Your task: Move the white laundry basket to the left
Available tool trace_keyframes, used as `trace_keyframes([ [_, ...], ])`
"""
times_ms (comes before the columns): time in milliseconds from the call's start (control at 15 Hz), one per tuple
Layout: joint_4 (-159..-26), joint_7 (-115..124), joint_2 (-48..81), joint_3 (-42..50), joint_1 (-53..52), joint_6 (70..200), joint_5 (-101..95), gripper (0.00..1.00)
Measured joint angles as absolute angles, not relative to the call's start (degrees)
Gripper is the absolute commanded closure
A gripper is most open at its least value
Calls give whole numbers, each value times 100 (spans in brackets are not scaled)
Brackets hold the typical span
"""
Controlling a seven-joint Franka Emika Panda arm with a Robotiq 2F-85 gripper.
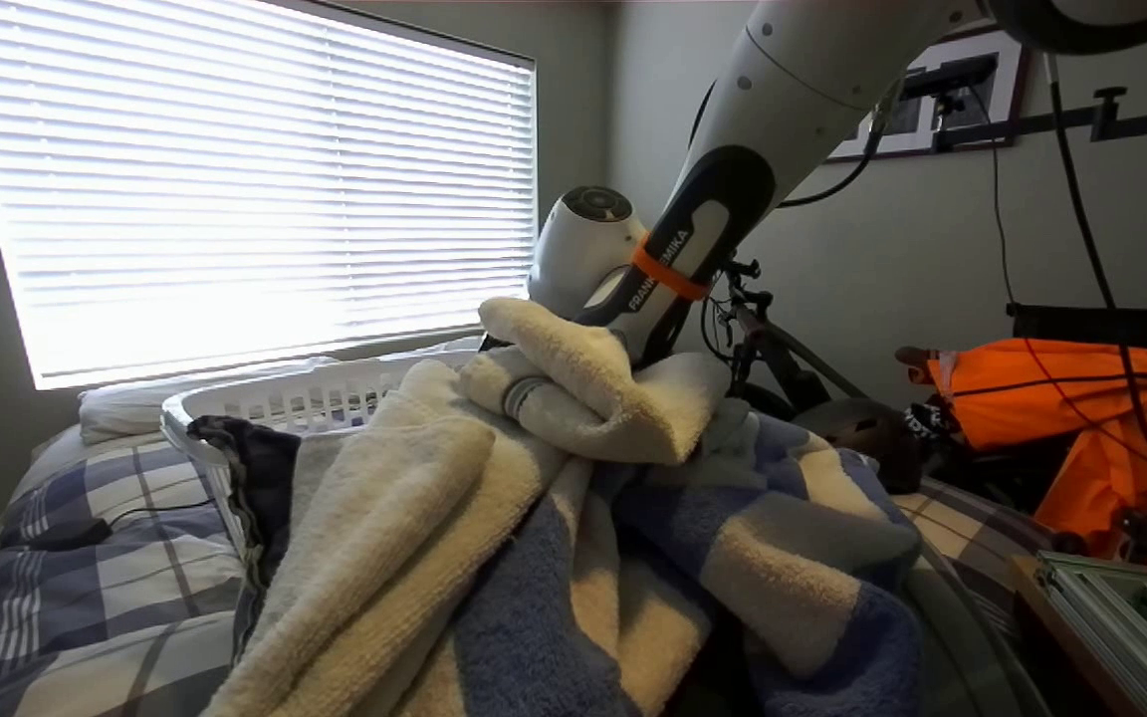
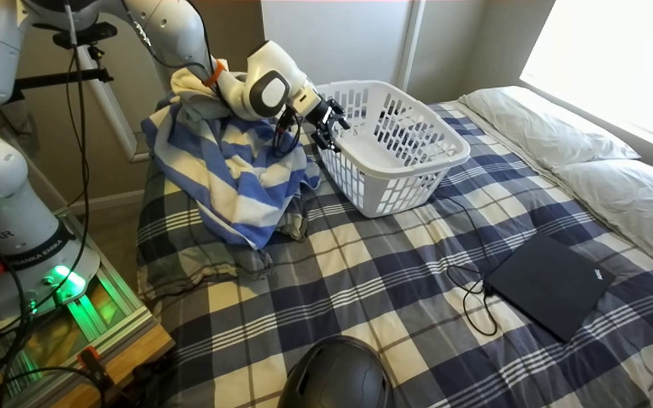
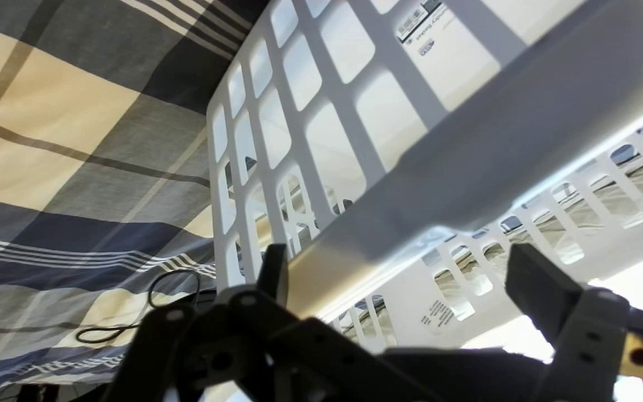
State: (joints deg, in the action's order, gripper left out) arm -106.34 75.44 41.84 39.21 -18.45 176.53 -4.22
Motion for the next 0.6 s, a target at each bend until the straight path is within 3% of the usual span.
trace_keyframes([
  [267,-10634,7486,4191,3999,-1906,17508,-288,0],
  [600,-10624,7669,4148,4905,-2640,16051,-301,0],
])
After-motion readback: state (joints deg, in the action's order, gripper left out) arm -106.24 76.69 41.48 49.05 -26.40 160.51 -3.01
